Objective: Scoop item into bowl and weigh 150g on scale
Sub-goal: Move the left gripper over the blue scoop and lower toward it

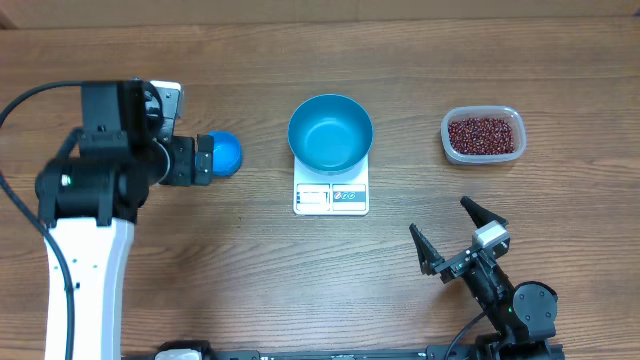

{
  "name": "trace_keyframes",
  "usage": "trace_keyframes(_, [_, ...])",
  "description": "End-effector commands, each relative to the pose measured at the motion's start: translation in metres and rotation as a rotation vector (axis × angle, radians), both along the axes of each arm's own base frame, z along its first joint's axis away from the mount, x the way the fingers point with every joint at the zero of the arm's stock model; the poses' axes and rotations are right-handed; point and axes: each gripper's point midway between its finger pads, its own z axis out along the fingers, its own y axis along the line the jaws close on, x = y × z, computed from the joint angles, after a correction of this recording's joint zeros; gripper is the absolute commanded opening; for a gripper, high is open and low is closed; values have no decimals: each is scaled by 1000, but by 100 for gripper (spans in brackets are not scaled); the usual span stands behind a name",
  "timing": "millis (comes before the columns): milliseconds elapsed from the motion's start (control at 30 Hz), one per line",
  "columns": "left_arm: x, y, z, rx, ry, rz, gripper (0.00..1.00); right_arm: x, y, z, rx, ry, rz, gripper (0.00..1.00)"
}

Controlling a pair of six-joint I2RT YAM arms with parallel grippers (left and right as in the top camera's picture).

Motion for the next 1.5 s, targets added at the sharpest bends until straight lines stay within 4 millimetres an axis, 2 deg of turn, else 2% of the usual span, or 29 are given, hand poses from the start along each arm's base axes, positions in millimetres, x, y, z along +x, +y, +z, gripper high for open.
trace_keyframes(0, [12,2,-7,-18,19,-83,100,1,-3,-1,4,-3,-16,100])
trace_keyframes(100, [21,9,-10,25,9,-123,100,1,-3,-1,4,-3,-15,100])
trace_keyframes(233, [39,11,2,81,-79,-182,100,1,-3,-1,4,-3,-15,100])
trace_keyframes(400, [46,12,2,153,-99,-278,100,1,-3,-1,4,-3,-16,100])
trace_keyframes(633, [44,12,-52,168,101,-399,99,1,-3,-1,4,-3,-16,100])
trace_keyframes(700, [48,12,-71,152,155,-403,100,1,-3,-1,4,-3,-15,100])
trace_keyframes(900, [58,19,-110,160,260,-403,100,1,-3,-1,4,-3,-15,100])
trace_keyframes(1067, [55,32,-131,221,345,-422,100,1,-3,-1,4,-3,-16,100])
trace_keyframes(1200, [50,36,-146,216,408,-442,100,1,-3,-1,4,-3,-16,100])
trace_keyframes(1367, [53,47,-168,210,451,-448,100,1,-3,-1,4,-3,-16,100])
trace_keyframes(1467, [54,51,-188,194,492,-444,99,1,-3,-1,4,-3,-16,100])
